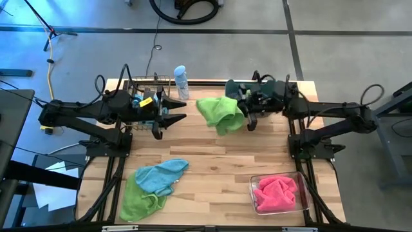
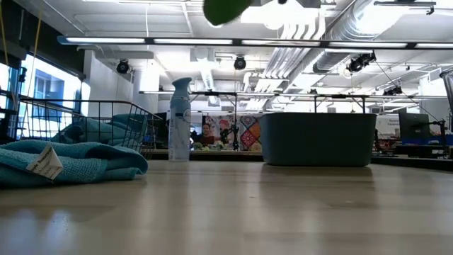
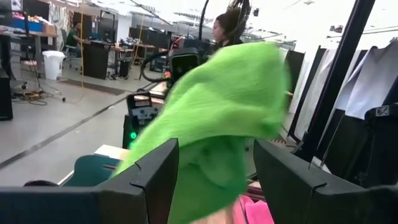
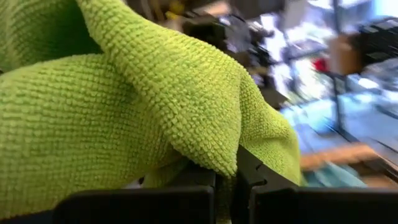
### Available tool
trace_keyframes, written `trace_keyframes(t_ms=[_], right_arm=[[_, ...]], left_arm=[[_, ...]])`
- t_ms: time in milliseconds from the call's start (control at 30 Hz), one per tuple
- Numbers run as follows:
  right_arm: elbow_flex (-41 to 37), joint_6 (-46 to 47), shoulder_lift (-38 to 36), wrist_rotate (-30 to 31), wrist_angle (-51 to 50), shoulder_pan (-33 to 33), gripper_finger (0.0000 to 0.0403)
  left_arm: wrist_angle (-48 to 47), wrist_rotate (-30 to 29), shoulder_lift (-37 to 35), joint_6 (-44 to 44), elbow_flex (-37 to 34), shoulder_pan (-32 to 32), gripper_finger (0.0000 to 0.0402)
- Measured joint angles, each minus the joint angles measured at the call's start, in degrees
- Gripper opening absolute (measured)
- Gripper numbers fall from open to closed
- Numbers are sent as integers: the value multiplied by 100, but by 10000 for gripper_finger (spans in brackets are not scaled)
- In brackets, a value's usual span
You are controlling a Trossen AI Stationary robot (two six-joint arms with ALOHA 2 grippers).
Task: Sort microfiber towel by color & place in baskets
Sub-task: Put the top green towel into the blue bin
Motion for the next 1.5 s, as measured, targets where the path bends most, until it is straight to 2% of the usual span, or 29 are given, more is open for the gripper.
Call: trace_keyframes(t_ms=[167, 467, 667, 800, 867, 967, 1067, 1333, 1500], right_arm=[[0, -148, -667, 221, -1507, -340, 0], [0, -454, -1913, 1325, -4028, -574, 0], [0, -462, -2516, 1964, -5020, -574, 0], [0, -368, -2720, 2262, -5332, -574, 0], [0, -304, -2733, 2601, -5318, -573, 0], [1, -256, -2644, 3509, -4908, -685, 0], [129, -323, -2390, 3799, -4743, -1050, 0], [1156, -159, -798, 3724, -5451, -2524, 0], [1726, 169, 348, 3032, -6126, -3389, 0]], left_arm=[[-23, -1, -9, 0, 0, 0, 195], [-144, -156, -9, -2, 0, 4, 195], [-141, -174, -9, 2, 0, 4, 195], [-141, -193, -9, 2, 0, 40, 195], [-138, -197, -9, 3, 0, 69, 195], [-133, -293, -9, 7, 0, 105, 195], [-133, -327, -9, 7, 0, 133, 195], [-78, -324, -9, 7, 0, 131, 195], [-76, -324, -9, 7, 0, 127, 195]])
